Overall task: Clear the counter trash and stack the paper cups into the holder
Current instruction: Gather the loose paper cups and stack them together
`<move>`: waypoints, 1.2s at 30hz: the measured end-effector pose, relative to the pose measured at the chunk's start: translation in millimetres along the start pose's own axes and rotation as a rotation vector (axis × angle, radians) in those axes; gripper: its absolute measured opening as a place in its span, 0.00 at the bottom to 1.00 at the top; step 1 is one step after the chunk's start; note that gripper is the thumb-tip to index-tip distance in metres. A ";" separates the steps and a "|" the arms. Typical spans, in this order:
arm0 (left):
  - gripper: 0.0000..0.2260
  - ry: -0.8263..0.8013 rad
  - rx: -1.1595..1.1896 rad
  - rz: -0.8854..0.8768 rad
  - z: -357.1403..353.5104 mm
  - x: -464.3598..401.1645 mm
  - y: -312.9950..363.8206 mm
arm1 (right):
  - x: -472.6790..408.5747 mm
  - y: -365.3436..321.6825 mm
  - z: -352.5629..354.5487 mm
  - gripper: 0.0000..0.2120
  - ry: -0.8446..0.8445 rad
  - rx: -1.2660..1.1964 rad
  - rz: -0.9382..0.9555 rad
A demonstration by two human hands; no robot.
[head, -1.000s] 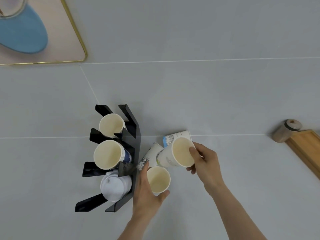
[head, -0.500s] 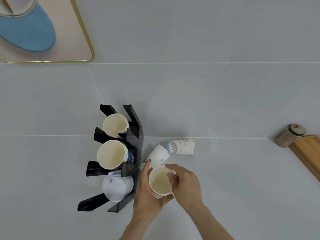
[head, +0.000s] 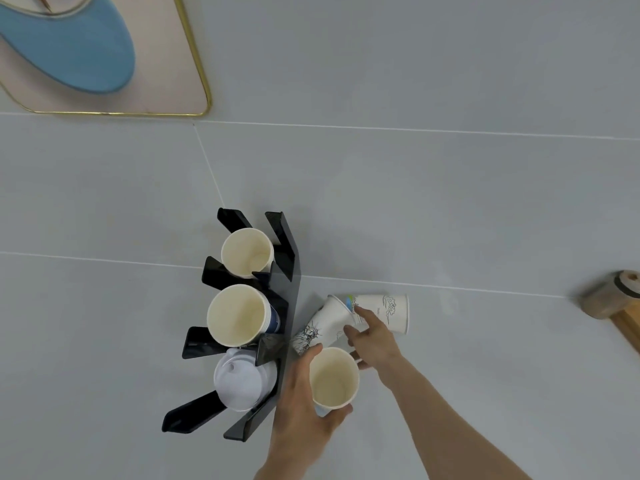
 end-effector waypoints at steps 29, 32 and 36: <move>0.49 0.004 0.222 0.000 -0.7 -13.1 12.1 | 106.4 -7.6 -4.6 0.30 0.269 0.410 0.661; 0.50 0.036 0.222 0.008 2.7 -13.9 12.4 | 104.4 1.7 -14.3 0.41 0.219 0.466 0.645; 0.50 0.042 0.144 -0.026 4.2 -13.2 15.5 | 96.4 14.4 -22.6 0.28 0.266 0.558 0.620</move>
Point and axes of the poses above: each hand's wrist, its own x-axis away from the middle knuckle, its own z-axis out of the back of the hand, y = z × x, the point moved 5 cm from there along -x, towards the middle knuckle, and after that the axes turned 10 degrees about -y, right-handed, at the moved point
